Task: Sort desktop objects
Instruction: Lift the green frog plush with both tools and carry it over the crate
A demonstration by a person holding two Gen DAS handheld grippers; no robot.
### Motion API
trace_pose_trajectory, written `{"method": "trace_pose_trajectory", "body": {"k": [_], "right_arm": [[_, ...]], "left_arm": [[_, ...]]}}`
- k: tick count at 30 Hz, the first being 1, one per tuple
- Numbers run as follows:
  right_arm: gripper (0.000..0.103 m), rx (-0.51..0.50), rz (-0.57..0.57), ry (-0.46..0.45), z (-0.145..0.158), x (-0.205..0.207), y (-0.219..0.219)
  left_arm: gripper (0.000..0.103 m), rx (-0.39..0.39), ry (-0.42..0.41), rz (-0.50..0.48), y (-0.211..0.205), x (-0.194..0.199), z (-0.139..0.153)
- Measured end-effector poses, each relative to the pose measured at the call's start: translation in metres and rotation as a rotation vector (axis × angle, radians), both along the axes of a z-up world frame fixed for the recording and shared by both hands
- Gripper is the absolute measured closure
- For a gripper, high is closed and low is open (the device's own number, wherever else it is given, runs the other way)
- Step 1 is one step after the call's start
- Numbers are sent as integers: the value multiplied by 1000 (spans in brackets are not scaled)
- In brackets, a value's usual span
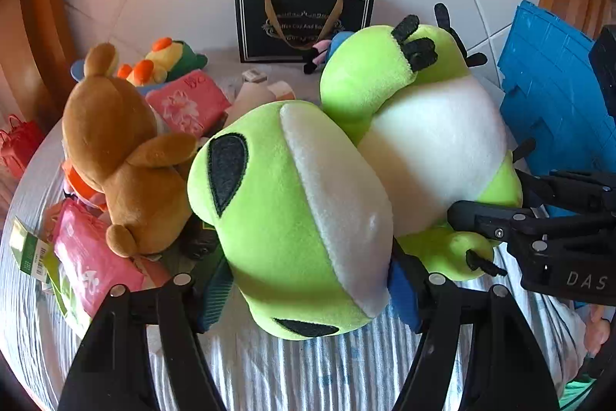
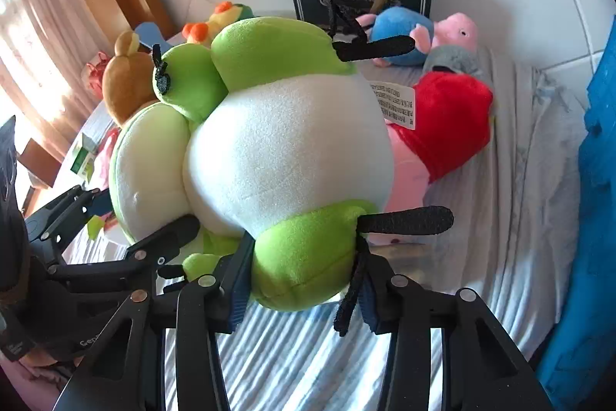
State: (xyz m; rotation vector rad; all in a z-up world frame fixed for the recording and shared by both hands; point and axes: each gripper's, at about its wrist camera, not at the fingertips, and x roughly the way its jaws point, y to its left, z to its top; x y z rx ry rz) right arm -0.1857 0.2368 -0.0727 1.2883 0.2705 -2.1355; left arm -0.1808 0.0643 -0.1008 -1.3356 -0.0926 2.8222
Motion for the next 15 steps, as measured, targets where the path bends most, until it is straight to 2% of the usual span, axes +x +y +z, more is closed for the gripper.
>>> {"method": "trace_pose_trajectory", "body": {"k": [8, 15], "right_arm": [[58, -75, -3, 116, 56, 33, 21], [58, -113, -35, 220, 109, 52, 51]], "left_arm": [[34, -27, 137, -13, 15, 27, 56], [34, -38, 250, -65, 36, 43, 105]]}}
